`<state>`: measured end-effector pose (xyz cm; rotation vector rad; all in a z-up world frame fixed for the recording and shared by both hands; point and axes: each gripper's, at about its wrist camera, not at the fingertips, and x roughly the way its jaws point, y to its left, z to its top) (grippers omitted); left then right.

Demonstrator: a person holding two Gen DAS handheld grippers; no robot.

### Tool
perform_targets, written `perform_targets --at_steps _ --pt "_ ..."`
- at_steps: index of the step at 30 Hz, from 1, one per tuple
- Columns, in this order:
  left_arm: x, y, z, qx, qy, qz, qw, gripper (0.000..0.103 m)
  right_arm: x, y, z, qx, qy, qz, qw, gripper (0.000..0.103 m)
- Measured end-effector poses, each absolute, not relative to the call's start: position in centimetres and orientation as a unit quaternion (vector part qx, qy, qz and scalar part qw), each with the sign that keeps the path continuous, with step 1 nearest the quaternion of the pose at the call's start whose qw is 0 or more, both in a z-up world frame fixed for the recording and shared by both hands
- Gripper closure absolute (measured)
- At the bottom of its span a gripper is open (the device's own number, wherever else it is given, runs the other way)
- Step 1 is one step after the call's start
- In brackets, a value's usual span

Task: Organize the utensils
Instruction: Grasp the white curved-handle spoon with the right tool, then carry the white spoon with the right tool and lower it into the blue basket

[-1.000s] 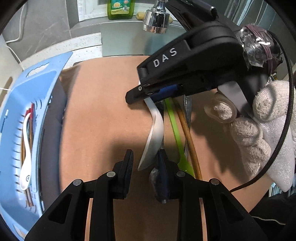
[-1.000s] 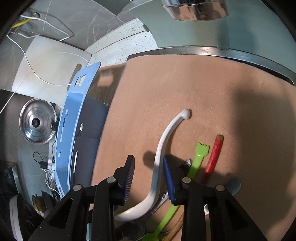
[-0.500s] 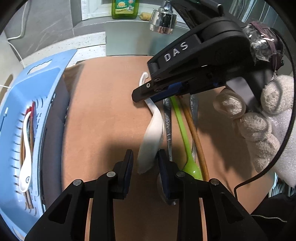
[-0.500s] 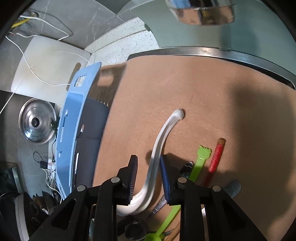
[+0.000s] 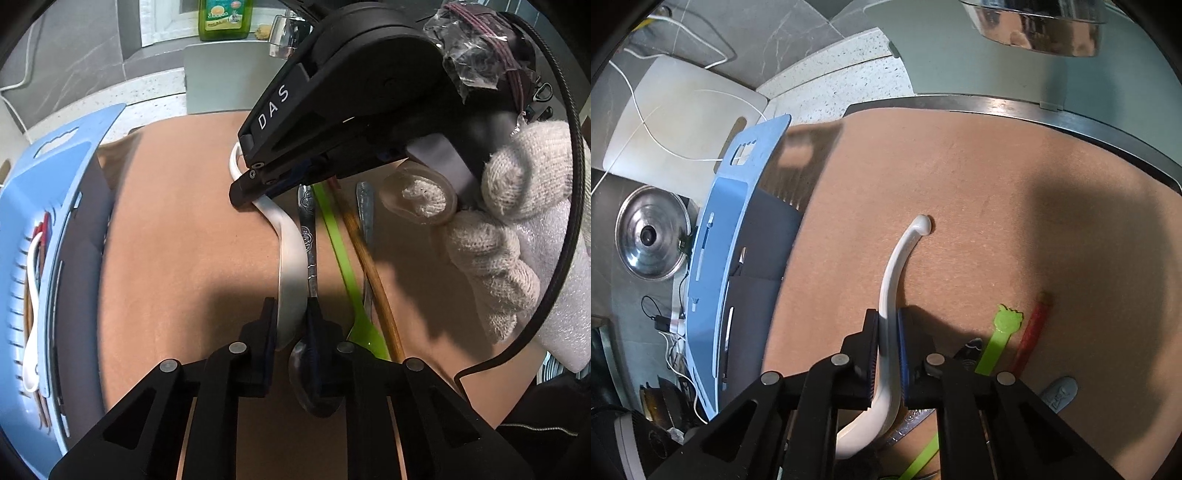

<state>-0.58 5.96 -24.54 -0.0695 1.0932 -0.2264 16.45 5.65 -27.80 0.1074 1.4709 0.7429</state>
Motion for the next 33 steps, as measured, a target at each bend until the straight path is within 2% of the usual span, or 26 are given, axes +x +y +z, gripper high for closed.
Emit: perform_targets --at_steps 16,26,33 --pt "-3.5 8.6 -20.1 -0.038 0.472 -0.088 0.876 0.089 14.3 7.4 -22.2 0.104 0.622 0.374 0.68 0.093" --pt "-6.4 13.3 -17.8 -0.051 0.451 -0.047 0.89 0.089 11.9 14.0 -19.0 0.079 0.604 0.418 0.674 0.093" --pt "-7.8 17.7 -17.8 -0.06 0.451 -0.015 0.89 0.089 10.4 19.3 -19.3 0.057 0.607 0.438 0.661 0.093"
